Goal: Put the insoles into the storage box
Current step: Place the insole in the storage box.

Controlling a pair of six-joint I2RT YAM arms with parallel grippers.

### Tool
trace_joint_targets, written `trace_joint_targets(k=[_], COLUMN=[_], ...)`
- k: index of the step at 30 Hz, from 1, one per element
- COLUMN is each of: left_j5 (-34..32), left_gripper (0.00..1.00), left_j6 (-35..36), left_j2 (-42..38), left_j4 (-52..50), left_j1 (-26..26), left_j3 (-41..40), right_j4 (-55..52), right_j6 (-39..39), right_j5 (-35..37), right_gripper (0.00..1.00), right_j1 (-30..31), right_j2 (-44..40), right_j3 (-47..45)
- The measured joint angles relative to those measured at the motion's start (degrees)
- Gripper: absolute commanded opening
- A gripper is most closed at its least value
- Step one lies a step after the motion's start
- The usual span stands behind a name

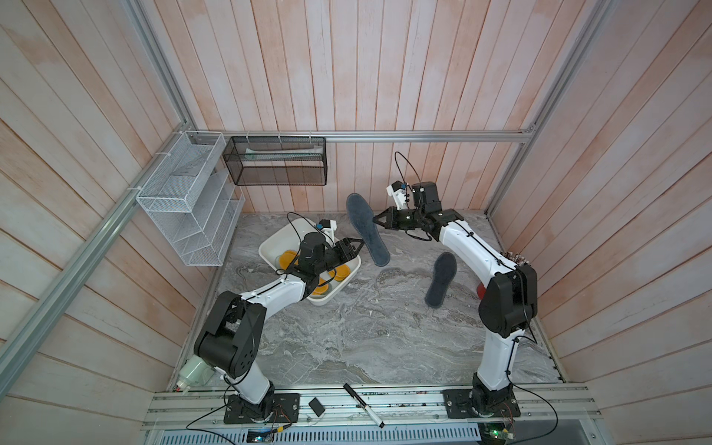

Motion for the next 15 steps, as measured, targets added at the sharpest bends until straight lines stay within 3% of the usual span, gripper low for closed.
trace_joint_targets(k=[10, 15], left_j5=[0.3, 0.4], left_gripper=[0.60, 0.50], left_j6=[1.8, 2.0], left_j2=[1.9, 2.8], left_j4=[3.8, 4.2], left_j1=[0.0, 0.0], left_j3=[4.2, 4.3], right_j4=[0.0, 0.0], right_j6=[0.3, 0.5], right_j5=[-1.3, -1.3], right_gripper=[0.00, 0.00], right_j1=[0.2, 0.7], right_j2=[0.2, 0.6], right_j3=[0.3, 0.6])
